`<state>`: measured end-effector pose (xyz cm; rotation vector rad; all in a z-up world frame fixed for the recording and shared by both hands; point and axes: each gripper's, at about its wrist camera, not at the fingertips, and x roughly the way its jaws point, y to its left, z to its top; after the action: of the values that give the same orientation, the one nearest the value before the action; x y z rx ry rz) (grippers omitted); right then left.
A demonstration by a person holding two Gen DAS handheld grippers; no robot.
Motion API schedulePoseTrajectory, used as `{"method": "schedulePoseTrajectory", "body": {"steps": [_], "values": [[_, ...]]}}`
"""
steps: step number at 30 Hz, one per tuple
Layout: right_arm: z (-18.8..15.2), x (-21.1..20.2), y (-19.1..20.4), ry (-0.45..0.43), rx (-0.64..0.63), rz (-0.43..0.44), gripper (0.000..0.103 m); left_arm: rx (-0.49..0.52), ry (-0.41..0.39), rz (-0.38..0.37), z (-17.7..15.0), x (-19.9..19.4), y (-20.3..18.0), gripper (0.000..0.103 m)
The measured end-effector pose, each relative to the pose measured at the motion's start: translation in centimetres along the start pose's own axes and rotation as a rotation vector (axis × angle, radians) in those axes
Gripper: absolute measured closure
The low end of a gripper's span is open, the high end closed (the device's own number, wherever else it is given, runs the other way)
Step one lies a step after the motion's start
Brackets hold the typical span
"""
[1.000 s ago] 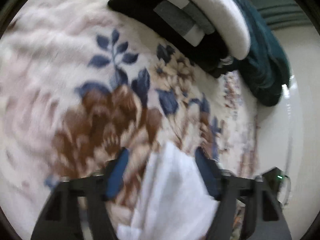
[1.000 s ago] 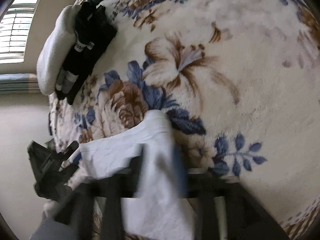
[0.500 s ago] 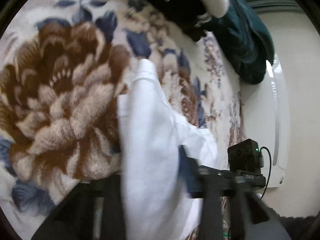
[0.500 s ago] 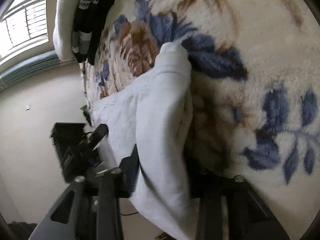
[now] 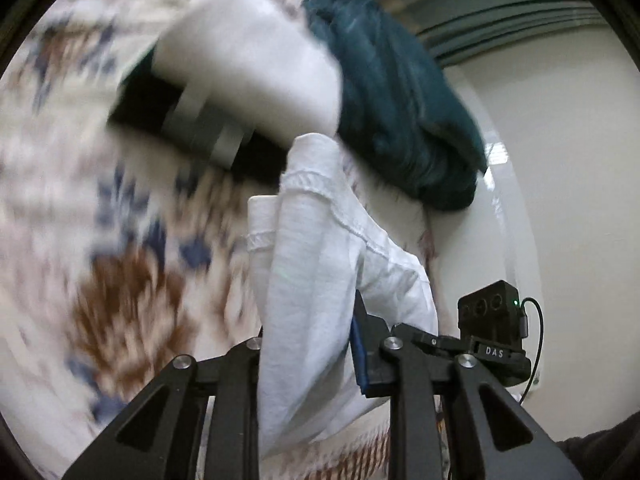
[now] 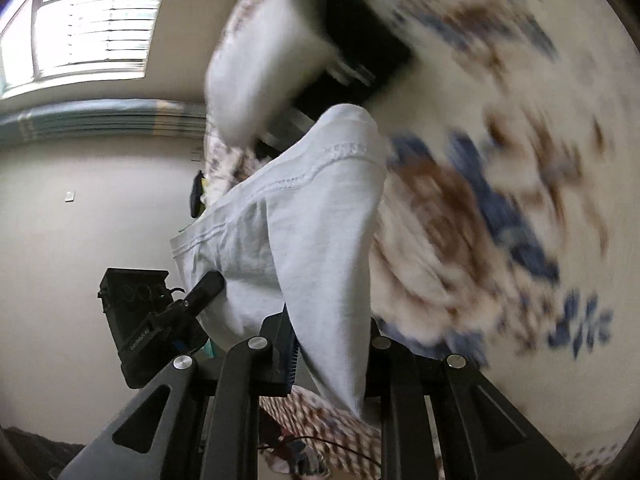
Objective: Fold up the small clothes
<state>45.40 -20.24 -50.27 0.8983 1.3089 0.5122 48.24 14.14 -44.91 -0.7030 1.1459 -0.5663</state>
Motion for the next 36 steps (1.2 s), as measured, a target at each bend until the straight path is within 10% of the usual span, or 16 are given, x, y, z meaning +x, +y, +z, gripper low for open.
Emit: {"method": "schedulePoseTrajectory", "body": {"steps": [8,17,23,27,31,36], "values": [[16.4,2.8,9.2,-0.103,-0.088,-0.002,0.084,0.115,-0.102,0.040,18.0,0.5,-2.6,0.083],[31.4,11.9,11.1,-0.108,-0.094,-0.165,0.084,0.094,-0.042,0.208,32.9,8.3,4.4,0.083],[33.8,13.4,9.7,-0.080,-0.091,-0.239,0.075,0.058,0.005,0.253,34.1,9.0,6.0,0.075],[32.1,10.8,11.0,-0.194,-0.154,-0.464,0.025,0.095,-0.018,0.402,33.0,7.7,4.6,0.015],[28.4,9.6,12.6,-0.243,-0.243,-0.703,0.004,0.183,-0.093,0.591,29.8,6.2,2.0,0.005],[23.1,8.7,14.2,-0.281,-0.326,-0.890,0.001,0.256,-0.154,0.756,24.9,5.0,-0.3,0.002]]}}
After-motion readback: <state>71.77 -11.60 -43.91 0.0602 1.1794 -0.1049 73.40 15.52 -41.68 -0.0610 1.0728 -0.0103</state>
